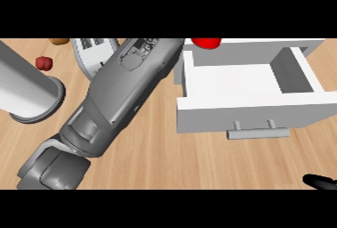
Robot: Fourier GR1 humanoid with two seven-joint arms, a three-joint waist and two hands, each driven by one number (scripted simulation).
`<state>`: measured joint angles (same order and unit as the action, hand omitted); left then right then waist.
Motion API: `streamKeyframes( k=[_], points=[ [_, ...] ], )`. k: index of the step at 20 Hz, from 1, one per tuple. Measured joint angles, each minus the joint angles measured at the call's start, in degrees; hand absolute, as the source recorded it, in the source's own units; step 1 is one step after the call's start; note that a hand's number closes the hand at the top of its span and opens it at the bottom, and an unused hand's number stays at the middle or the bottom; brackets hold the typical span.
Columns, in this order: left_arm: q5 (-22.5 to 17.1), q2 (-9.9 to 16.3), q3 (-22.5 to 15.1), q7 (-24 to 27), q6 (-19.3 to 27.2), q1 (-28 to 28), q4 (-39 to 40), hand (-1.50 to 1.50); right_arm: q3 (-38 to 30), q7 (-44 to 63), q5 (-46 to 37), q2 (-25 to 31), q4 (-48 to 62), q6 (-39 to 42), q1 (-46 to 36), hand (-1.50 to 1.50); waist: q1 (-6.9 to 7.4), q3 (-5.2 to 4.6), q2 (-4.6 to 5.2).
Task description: Pick up the can, place it into the drawer and close the drawer
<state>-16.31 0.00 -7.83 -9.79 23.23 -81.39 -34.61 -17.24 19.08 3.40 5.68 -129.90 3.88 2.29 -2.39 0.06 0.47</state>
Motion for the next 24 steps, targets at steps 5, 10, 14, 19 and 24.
streamKeyframes(
  k=[5, 10, 14, 19, 24],
  points=[
    [-3.1, 0.0, -2.6, 0.3, 2.5, -4.8, 5.7, 1.50, -0.5, 0.6, 1.5, 0.8, 0.1, 0.7, -0.7, -1.50, -1.32, 0.05, 0.25],
    [-6.2, 0.0, -6.6, 1.2, 4.7, -7.1, 9.0, 1.50, -0.3, 2.2, 1.7, 1.8, 0.1, 0.5, -2.6, -1.50, -2.01, 0.07, 0.39],
    [-7.6, 0.0, -8.3, 1.8, 7.8, -9.3, 11.9, -1.50, -0.4, 1.4, 1.7, 2.4, 1.6, 0.9, -3.4, -1.50, -2.60, 0.12, 0.64],
    [-9.2, 0.0, -9.7, 3.5, 11.0, -10.1, 14.4, -1.50, -0.6, 2.5, 2.3, 3.0, 1.4, 0.9, -4.5, -1.50, -3.21, 0.13, 0.80],
    [-11.2, 0.0, -11.1, 4.9, 13.2, -10.3, 15.4, -1.50, 0.3, 0.8, -0.2, 4.4, 2.7, 1.6, -5.7, -1.50, -3.76, 0.16, 1.09]
  ],
)
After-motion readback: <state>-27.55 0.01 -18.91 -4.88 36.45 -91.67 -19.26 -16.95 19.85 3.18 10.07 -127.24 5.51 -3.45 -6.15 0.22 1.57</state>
